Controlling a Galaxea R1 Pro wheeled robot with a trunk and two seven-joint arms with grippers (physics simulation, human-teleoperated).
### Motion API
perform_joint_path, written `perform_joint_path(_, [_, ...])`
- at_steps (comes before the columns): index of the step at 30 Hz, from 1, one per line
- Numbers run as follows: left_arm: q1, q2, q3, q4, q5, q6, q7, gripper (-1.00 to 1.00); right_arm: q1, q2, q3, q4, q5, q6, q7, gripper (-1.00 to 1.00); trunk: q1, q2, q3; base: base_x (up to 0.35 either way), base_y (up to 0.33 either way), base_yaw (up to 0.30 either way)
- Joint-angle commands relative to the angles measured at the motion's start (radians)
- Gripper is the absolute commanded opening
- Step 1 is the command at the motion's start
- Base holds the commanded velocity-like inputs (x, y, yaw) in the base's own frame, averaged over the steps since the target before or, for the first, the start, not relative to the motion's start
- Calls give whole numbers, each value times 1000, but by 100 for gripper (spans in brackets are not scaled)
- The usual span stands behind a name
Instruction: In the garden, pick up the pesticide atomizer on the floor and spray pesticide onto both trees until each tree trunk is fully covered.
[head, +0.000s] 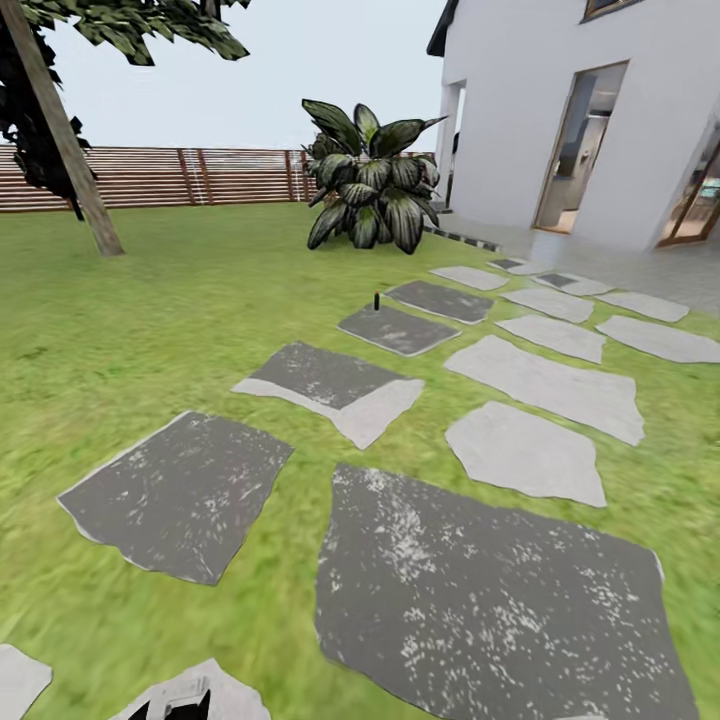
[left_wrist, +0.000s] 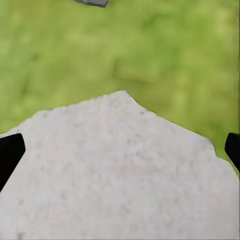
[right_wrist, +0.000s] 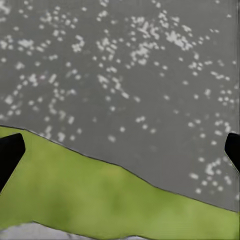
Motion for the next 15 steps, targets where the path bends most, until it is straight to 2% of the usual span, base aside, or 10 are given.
perform_joint_path(1, [0, 0, 0, 0, 0, 0, 0, 100, 0, 0, 0, 0, 0, 0, 0, 100, 0, 0, 0, 335, 79, -288])
perform_joint_path(5, [0, 0, 0, 0, 0, 0, 0, 100, 0, 0, 0, 0, 0, 0, 0, 100, 0, 0, 0, 335, 79, -170])
perform_joint_path(15, [0, 0, 0, 0, 0, 0, 0, 100, 0, 0, 0, 0, 0, 0, 0, 100, 0, 0, 0, 335, 79, -14])
